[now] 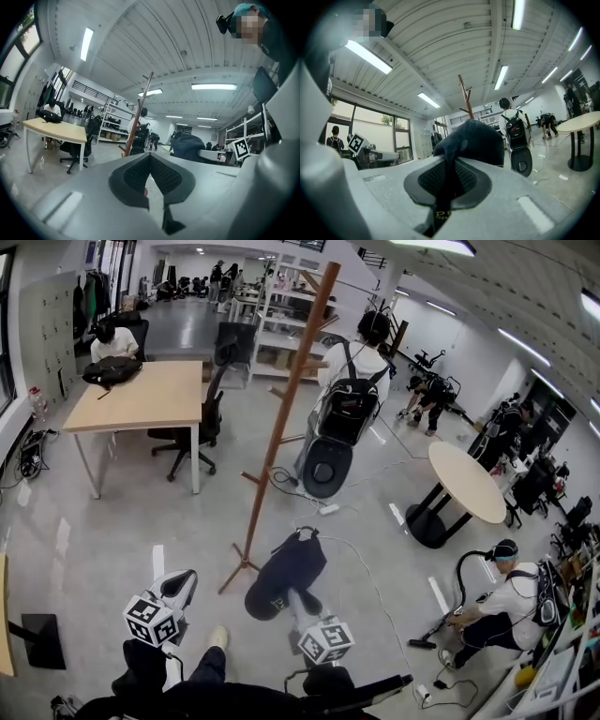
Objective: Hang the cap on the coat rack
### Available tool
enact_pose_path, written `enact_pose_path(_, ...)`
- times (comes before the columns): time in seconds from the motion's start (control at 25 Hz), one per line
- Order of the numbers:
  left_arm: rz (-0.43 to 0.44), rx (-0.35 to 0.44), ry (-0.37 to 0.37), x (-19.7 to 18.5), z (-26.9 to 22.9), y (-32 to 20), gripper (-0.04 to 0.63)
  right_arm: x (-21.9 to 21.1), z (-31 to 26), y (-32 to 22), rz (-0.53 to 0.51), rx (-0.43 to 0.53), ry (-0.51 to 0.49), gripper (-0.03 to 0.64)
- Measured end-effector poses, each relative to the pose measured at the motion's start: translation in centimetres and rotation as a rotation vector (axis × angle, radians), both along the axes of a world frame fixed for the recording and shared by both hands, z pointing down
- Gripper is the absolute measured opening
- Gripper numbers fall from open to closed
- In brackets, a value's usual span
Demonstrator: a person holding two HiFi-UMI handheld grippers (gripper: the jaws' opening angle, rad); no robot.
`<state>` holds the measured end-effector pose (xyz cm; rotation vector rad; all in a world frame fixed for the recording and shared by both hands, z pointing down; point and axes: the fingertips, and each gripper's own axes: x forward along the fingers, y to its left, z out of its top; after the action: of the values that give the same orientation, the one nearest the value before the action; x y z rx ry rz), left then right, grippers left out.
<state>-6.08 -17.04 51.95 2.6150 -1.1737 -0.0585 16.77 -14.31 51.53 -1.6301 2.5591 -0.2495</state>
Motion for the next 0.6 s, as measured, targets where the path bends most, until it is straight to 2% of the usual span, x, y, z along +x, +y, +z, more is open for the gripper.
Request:
enact_pose_path(0.32, 0.023, 0.004, 0.008, 0.3, -0.8, -5.5, 0.002, -1.3, -0.3, -4.8, -0.026, 0.0, 0.007, 0.012)
enact_pose_path(0.6, 0.024, -0.004, 0.01, 0.0, -0.7, -9.8, 0.002, -1.3, -0.1, -9.1, -0.007, -0.011, 0.014, 0.012)
